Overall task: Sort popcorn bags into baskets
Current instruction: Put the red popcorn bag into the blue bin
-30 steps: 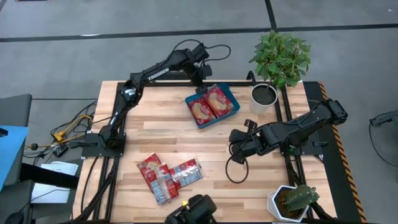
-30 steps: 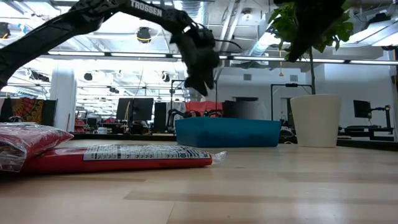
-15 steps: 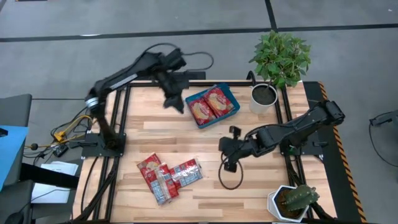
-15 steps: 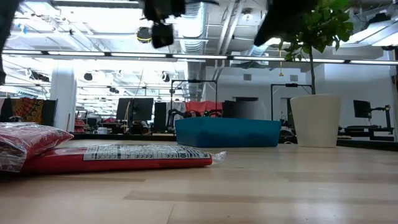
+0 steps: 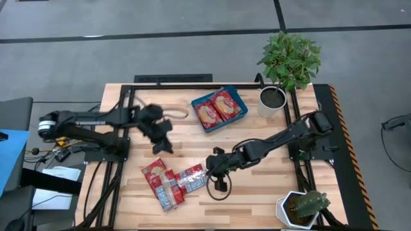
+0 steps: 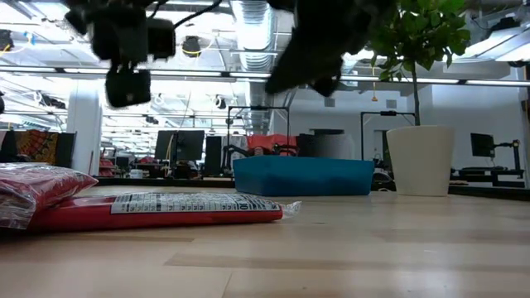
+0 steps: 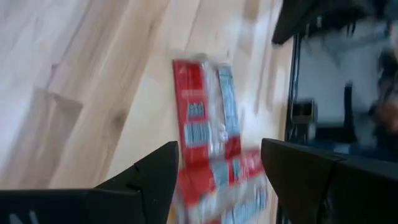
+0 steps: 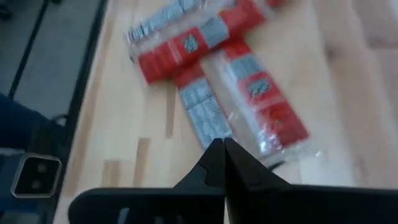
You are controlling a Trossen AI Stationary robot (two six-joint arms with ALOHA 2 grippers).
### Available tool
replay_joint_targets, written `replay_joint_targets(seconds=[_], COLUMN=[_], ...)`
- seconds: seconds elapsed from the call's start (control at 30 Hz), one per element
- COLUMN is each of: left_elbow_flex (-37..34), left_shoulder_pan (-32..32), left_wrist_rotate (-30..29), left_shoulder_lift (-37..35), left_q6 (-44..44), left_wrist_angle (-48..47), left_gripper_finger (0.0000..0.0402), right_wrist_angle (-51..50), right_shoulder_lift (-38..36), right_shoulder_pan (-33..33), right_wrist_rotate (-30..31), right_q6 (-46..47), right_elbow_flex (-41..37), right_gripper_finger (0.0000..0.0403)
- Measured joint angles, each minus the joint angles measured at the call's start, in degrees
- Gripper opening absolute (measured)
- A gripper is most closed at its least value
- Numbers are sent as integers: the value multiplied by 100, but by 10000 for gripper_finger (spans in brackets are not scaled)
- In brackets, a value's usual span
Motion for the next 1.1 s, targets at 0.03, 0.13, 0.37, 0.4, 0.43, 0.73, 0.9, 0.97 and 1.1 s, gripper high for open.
replay_joint_targets(seconds=[0.03, 0.13, 0.37, 0.4, 0.43, 0.73, 0.9, 0.97, 1.1], left_elbow_flex=[-265, -889, -1278, -1280, -1278, -1268, -1286, -1267, -1273], left_shoulder_pan=[-121, -439, -902, -938, -959, -985, -981, -979, -947], left_wrist_rotate=[-117, -322, -860, -901, -962, -1263, -1468, -1513, -1655], left_shoulder_lift=[-91, -255, -198, -141, -93, 274, 595, 831, 1091], left_q6=[-276, -902, -1334, -1342, -1341, -1545, -1629, -1651, -1630], left_wrist_angle=[357, 963, 1290, 1372, 1460, 2018, 2289, 2660, 2998], left_gripper_finger=[217, 216, 216, 216, 216, 216, 216, 216, 217], right_wrist_angle=[-27, 82, -18, -116, -297, -762, -1174, -1197, -1263], right_shoulder_lift=[108, 508, 1418, 1506, 1599, 1752, 1670, 1623, 1419], right_shoulder_pan=[7, 29, 114, 110, 110, -265, -645, -810, -1014], right_wrist_rotate=[-68, -229, -376, -377, -345, 231, 886, 926, 1424], right_q6=[-4, -20, -66, -65, -57, 77, 136, 104, 23], right_elbow_flex=[56, 230, 767, 810, 860, 988, 984, 983, 1003], right_gripper_finger=[9, 11, 9, 9, 9, 12, 12, 12, 12])
